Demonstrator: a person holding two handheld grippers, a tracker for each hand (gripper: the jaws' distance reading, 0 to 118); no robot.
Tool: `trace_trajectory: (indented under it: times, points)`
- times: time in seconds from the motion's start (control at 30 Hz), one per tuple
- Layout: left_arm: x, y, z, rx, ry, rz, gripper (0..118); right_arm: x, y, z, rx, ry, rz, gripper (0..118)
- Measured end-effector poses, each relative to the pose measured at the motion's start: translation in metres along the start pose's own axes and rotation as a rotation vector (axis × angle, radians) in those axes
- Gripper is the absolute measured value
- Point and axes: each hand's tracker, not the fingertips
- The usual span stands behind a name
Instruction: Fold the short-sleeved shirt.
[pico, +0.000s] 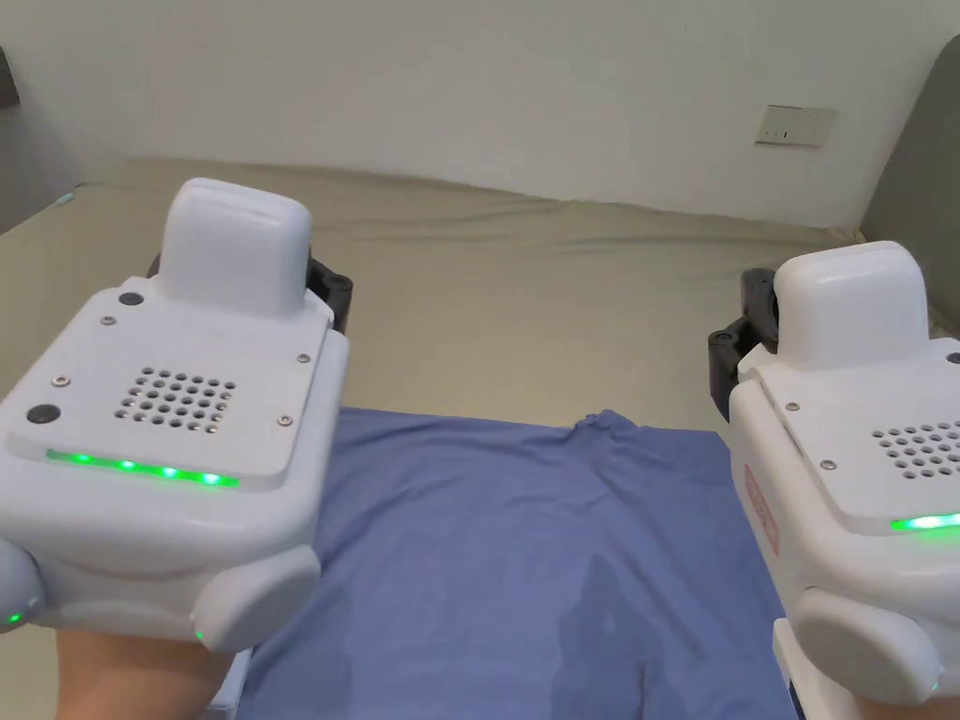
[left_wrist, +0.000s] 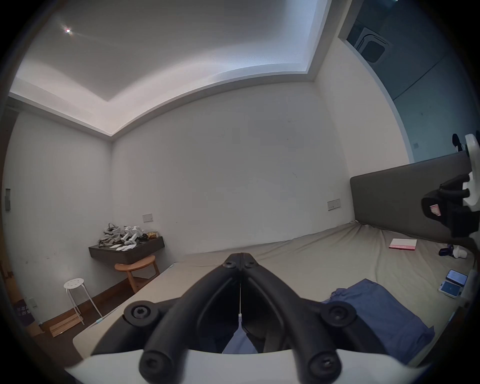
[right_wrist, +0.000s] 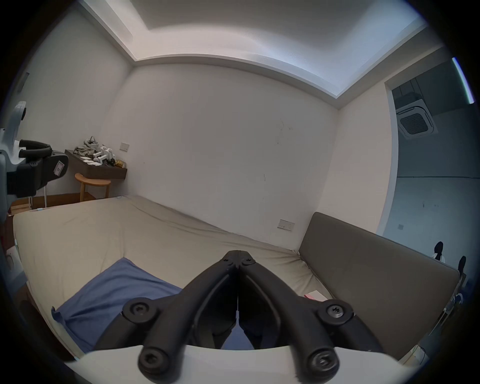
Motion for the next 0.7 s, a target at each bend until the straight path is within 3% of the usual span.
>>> trace_trajectory:
  times: [0.2,0.47,0.57,0.6,0.7]
  points:
    - [-0.001,0.003,0.006,-0.062,-0.067,-0.021,0,0.006,0.004,0.001,-0.002,0.017,-0.056,3]
    - [-0.020,-0.040,-0.014,-0.227,-0.120,0.015,1,0.009,-0.020,0.004,-0.060,0.028,0.007,3]
    - [-0.035,-0.073,-0.019,-0.337,-0.133,0.038,43,0.011,-0.036,0.007,-0.102,0.033,0.022,3]
    - [-0.042,-0.086,-0.022,-0.382,-0.145,0.051,65,0.013,-0.042,0.008,-0.123,0.037,0.018,3]
    - [-0.068,-0.148,-0.029,-0.597,-0.205,0.111,111,0.018,-0.060,0.012,-0.187,0.040,0.003,3]
